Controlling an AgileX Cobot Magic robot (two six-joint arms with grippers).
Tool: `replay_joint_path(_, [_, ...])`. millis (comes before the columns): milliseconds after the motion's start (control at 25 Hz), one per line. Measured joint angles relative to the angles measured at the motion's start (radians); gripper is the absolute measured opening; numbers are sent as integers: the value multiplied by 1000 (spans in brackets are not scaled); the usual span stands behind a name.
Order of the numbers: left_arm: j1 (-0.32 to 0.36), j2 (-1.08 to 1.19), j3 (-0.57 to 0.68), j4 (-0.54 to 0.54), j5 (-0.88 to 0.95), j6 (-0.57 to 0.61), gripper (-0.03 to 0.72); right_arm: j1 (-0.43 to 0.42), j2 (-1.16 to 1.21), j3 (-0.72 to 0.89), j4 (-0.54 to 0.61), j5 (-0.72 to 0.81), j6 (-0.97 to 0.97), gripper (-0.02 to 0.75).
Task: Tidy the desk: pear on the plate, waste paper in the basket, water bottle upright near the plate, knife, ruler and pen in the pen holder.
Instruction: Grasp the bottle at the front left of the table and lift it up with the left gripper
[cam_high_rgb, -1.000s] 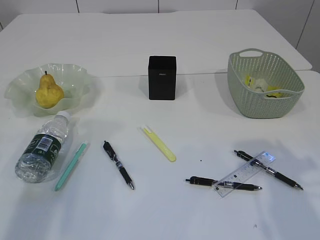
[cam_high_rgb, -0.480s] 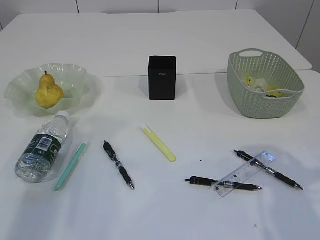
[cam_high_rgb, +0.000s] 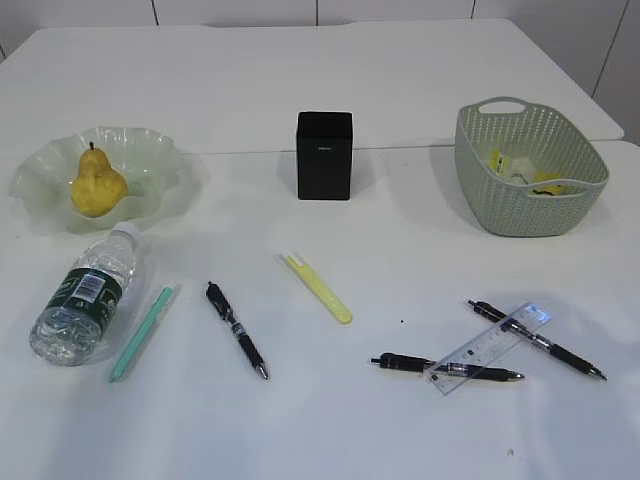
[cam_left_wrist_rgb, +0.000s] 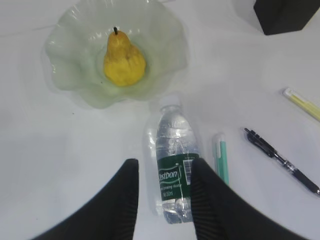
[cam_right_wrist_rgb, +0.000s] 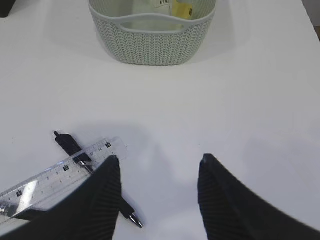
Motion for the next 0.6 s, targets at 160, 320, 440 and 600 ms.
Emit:
replay_joint_path(160, [0, 101, -111, -2, 129, -32, 245, 0, 0, 0, 0, 6, 0, 405])
replay_joint_path(320, [0, 232, -235, -4, 232, -91, 281, 0, 0, 0, 15, 24, 0, 405])
replay_joint_path(440, [0, 327, -331, -4, 311, -111, 354, 0, 0, 0, 34, 57, 0, 405])
replay_joint_path(600, [0, 436, -428, -24, 378, -115, 444, 0, 0, 0, 40, 92, 0, 405])
